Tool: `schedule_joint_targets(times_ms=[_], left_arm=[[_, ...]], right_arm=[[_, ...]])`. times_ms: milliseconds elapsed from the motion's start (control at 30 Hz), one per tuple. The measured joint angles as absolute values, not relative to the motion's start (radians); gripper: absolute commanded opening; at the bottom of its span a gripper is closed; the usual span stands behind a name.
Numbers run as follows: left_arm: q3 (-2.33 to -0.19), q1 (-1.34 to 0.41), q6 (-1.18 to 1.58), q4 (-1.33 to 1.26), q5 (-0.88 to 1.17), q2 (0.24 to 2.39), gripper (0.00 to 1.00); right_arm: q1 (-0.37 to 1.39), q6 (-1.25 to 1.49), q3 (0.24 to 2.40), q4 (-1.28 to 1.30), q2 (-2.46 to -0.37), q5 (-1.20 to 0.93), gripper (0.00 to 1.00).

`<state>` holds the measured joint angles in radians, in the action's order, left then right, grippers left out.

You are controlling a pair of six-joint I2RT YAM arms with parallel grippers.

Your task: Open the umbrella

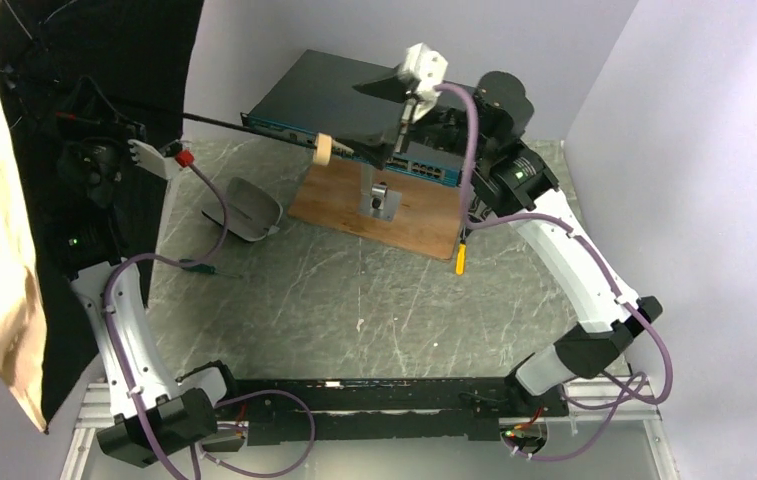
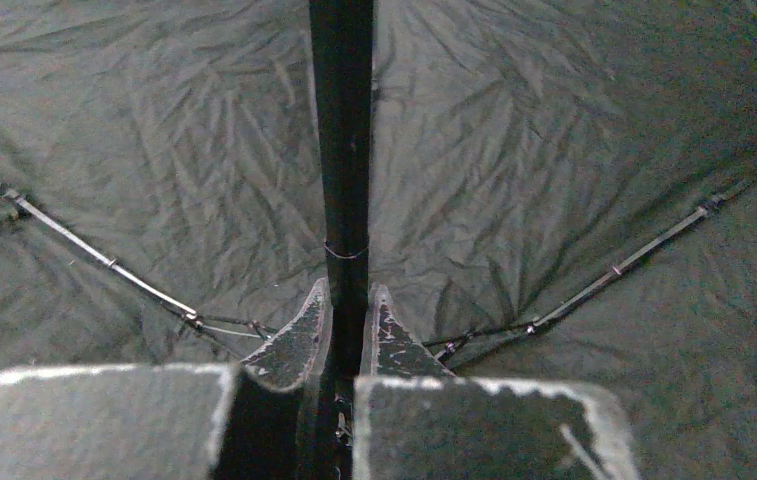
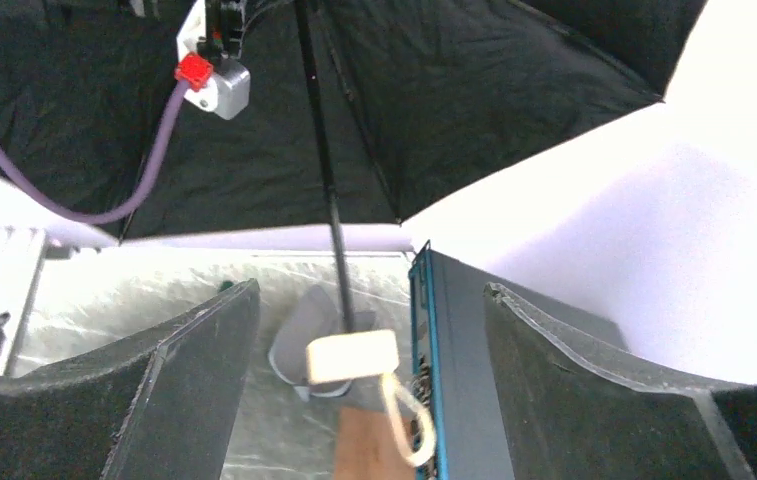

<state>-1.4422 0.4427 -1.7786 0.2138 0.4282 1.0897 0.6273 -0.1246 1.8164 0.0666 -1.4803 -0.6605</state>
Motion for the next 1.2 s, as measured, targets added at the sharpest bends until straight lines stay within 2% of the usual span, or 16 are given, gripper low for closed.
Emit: schedule_joint_targets(times_ms=[133, 267, 433, 633, 767, 1033, 1200], left_arm=[[-1.442, 0.436, -1.879, 0.210, 0.493, 1.059, 0.00], [-1.435, 0.430, -1.957, 0.205, 0.532, 1.036, 0.00], [-1.428, 0.425, -2.016, 0.207, 0.541, 1.021, 0.00], [-1.428, 0.424, -2.043, 0.222, 0.541, 0.995, 0.00], [-1.431, 0.424, -2.041, 0.254, 0.543, 0.976, 0.00], [-1.449, 0.422, -2.039, 0.276, 0.540, 0.981, 0.00], [-1.472, 0.412, -2.030, 0.288, 0.532, 1.011, 0.01]], right_arm=[[0.729, -0.371, 2.033, 0.316, -1.580, -0.603, 0.81], [0.830, -0.479, 2.186, 0.466, -1.686, -0.560, 0.80], [0.915, -0.543, 2.255, 0.598, -1.801, -0.462, 0.74], [0.926, -0.529, 2.246, 0.670, -1.898, -0.369, 0.66], [0.925, -0.504, 2.190, 0.665, -1.900, -0.331, 0.51], [0.931, -0.463, 2.181, 0.660, -1.917, -0.282, 0.00], [0.931, -0.420, 2.183, 0.660, -1.914, -0.250, 0.00]])
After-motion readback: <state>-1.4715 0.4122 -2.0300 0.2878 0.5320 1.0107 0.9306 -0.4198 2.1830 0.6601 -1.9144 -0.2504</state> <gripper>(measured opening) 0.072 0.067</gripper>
